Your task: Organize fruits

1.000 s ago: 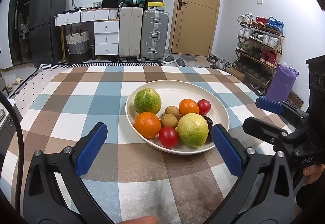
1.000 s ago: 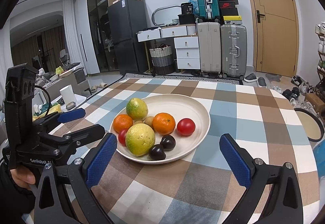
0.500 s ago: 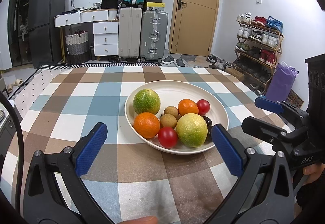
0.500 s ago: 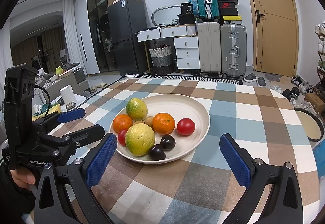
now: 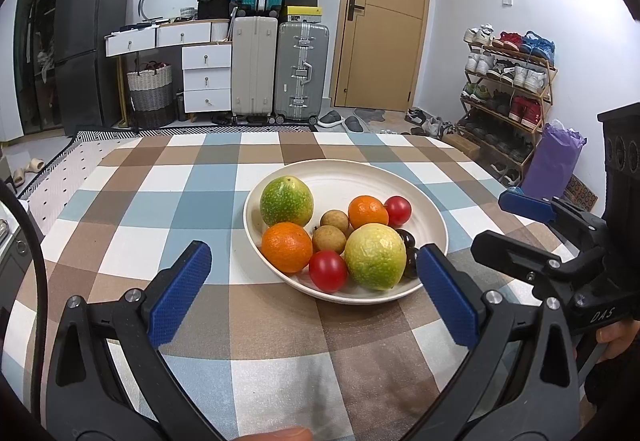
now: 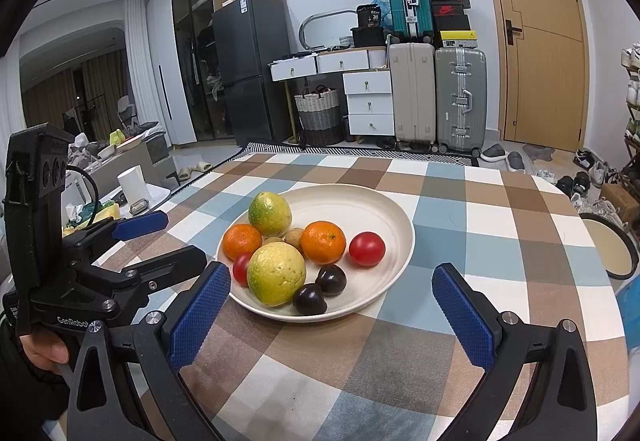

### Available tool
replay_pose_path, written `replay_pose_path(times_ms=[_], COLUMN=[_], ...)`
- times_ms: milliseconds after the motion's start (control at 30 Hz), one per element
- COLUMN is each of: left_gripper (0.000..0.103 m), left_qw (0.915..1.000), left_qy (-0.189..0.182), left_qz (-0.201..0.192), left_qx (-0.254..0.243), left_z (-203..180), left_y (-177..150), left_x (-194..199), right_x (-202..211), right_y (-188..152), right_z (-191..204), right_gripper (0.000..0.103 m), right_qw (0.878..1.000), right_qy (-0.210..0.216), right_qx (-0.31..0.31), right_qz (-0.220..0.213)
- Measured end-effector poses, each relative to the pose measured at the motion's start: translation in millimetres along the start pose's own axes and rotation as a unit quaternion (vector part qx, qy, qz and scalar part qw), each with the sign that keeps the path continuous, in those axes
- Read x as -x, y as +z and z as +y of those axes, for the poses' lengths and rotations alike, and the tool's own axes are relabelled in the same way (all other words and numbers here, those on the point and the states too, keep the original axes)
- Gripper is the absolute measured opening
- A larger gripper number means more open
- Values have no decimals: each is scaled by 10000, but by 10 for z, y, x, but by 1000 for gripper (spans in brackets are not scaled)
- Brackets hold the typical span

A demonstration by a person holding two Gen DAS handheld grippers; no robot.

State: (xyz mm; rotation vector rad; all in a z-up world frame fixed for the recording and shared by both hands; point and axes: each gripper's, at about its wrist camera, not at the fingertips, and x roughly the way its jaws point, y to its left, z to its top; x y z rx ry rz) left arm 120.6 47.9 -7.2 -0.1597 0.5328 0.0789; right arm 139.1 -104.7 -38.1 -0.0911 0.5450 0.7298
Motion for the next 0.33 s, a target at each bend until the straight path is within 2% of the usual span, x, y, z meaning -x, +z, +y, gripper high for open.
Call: replay_pose_path(times_ms=[333], left_gripper=[102], left_qw=[10000], left_qy=[12], left_qz=[-67], left_qx=[-65], left_z=[-33], left_y=[28], left_x=[18], right_x=[6], right_y=[-6], right_z=[-1], right_gripper=[103], right_qw=[10000], right_qy=[-2], right_qx=[15], right_qz=[6])
